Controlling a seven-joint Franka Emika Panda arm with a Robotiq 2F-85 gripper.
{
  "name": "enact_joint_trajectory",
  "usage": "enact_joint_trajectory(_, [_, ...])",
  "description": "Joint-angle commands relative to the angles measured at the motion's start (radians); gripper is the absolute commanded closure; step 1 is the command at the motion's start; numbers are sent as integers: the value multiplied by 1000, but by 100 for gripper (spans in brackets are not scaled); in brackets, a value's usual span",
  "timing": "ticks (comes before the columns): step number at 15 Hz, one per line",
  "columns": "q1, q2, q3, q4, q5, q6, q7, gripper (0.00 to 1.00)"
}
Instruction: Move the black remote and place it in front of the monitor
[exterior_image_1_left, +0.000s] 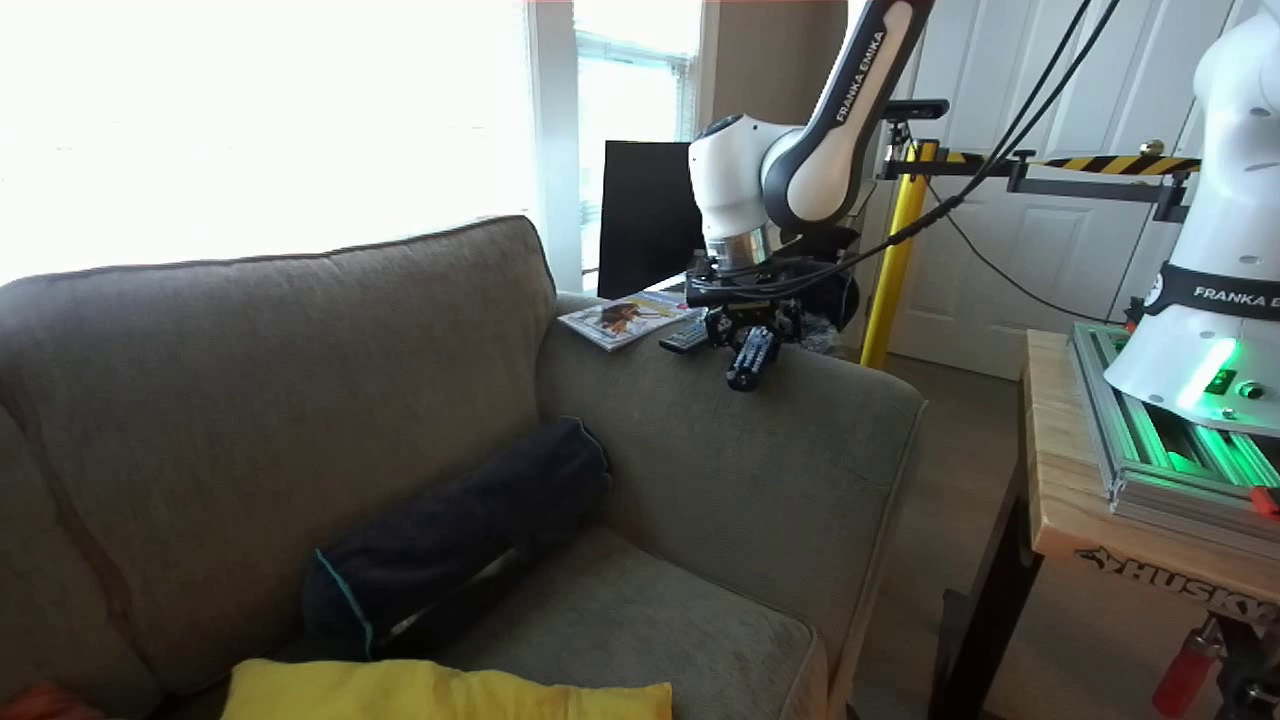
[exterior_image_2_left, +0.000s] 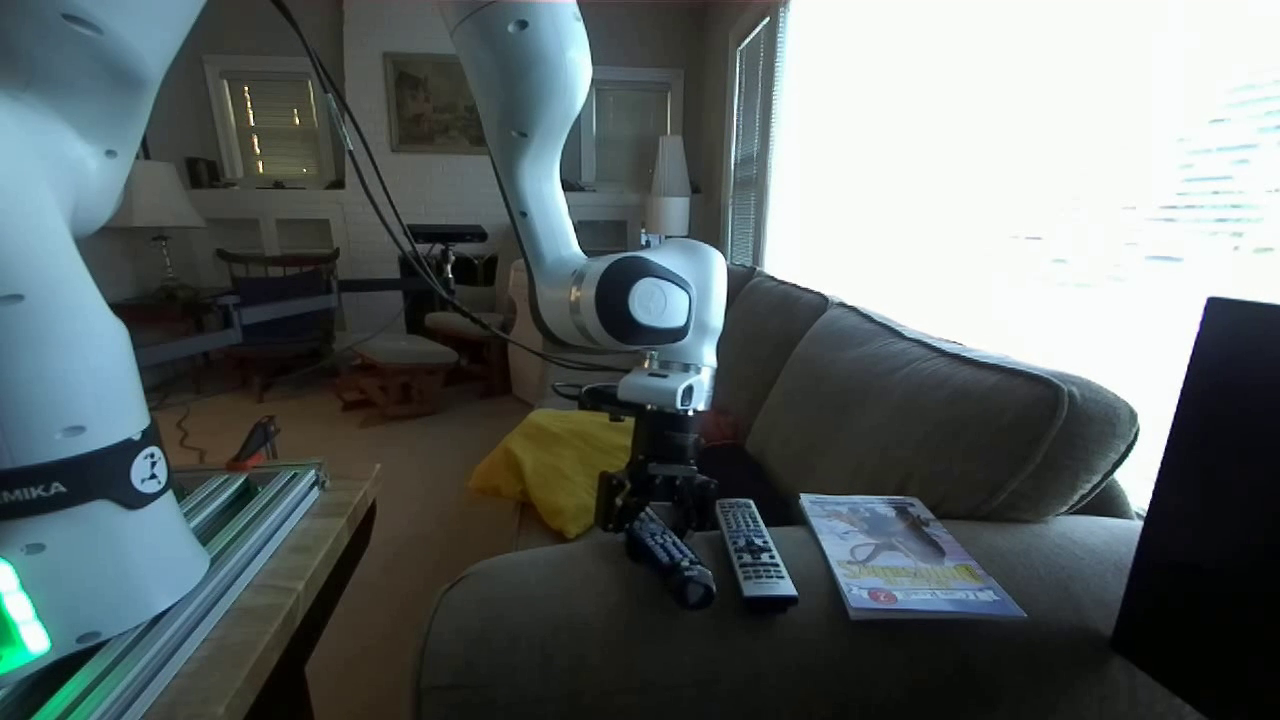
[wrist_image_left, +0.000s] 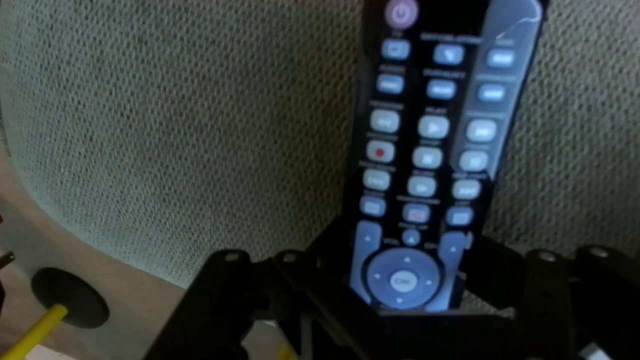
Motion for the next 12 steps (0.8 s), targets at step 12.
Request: enact_joint_trajectory(12, [-79, -216, -59, -140, 54, -18, 109, 80])
